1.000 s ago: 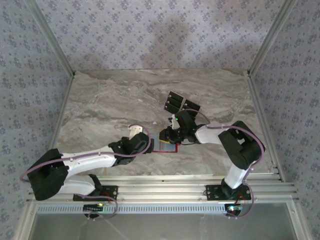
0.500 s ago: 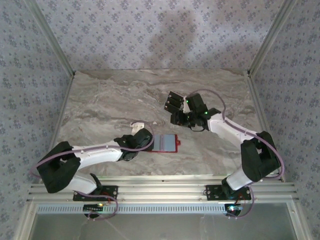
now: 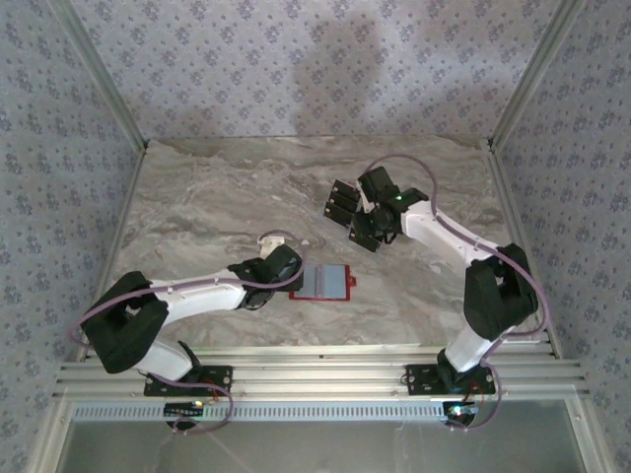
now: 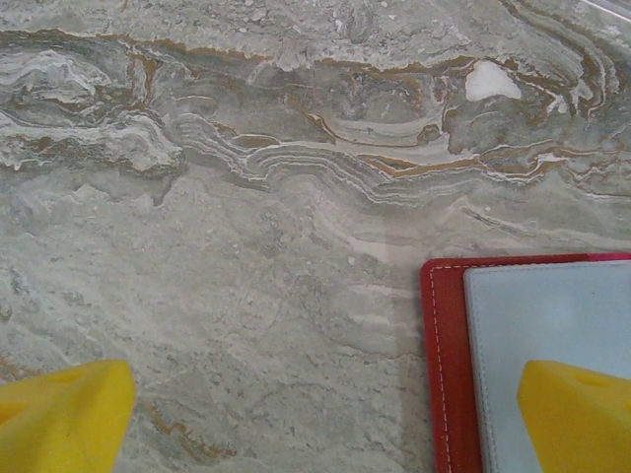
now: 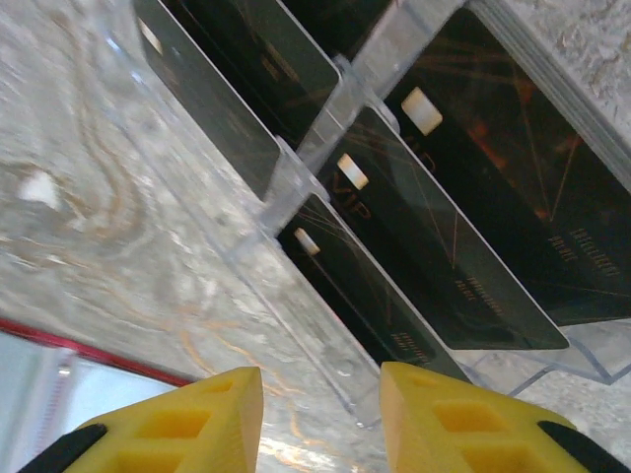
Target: Put the credit cards into the card holder
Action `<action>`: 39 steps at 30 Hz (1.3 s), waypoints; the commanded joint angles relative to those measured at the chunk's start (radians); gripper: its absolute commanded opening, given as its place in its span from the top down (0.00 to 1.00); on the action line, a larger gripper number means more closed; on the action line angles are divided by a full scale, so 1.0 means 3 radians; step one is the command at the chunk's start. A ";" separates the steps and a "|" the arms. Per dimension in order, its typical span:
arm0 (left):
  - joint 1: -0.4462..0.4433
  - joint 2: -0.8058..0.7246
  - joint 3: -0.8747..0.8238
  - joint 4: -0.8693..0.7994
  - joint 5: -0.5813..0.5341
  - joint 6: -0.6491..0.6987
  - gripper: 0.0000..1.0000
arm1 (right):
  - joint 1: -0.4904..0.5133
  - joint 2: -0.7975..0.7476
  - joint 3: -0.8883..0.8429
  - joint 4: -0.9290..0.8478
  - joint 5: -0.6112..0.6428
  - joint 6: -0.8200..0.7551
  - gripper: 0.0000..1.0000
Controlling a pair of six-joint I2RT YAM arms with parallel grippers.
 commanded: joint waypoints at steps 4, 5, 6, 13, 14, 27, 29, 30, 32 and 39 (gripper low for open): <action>0.0026 -0.0022 0.0097 -0.0123 0.0008 0.0037 0.00 | 0.0058 0.0246 0.0159 -0.0115 0.0178 -0.0224 0.64; 0.0026 -0.0023 0.0098 -0.0125 0.0007 0.0038 0.00 | 0.0061 0.0281 0.0170 -0.0109 0.0175 -0.0225 0.64; 0.0023 -0.0030 0.0101 -0.0125 0.0006 0.0036 0.00 | 0.0068 0.0320 0.0184 -0.0107 0.0185 -0.0233 0.64; 0.0026 -0.0042 0.0086 -0.0123 0.0005 0.0038 0.00 | 0.0094 0.0509 0.0221 -0.0121 0.0202 -0.0295 0.65; 0.0026 -0.0040 0.0082 -0.0125 0.0006 0.0031 0.00 | 0.0098 0.0537 0.0230 -0.0133 0.0203 -0.0306 0.66; 0.0026 -0.0048 0.0071 -0.0112 0.0021 0.0026 0.00 | 0.0114 0.0621 0.0302 -0.0231 0.0113 -0.0482 0.86; 0.0023 -0.0049 0.0072 -0.0110 0.0025 0.0026 0.00 | 0.0120 0.0603 0.0306 -0.0208 0.0083 -0.0540 0.88; 0.0026 -0.0049 0.0076 -0.0105 0.0026 0.0031 0.00 | 0.0119 0.0598 0.0312 -0.0204 0.0085 -0.0561 0.88; 0.0025 -0.0043 0.0080 -0.0100 0.0029 0.0035 0.00 | 0.0120 0.0573 0.0318 -0.0192 0.0045 -0.0602 0.91; 0.0025 -0.0037 0.0111 -0.0130 0.0022 0.0076 0.00 | 0.0204 0.0414 0.0395 -0.0214 0.0106 -0.0632 1.00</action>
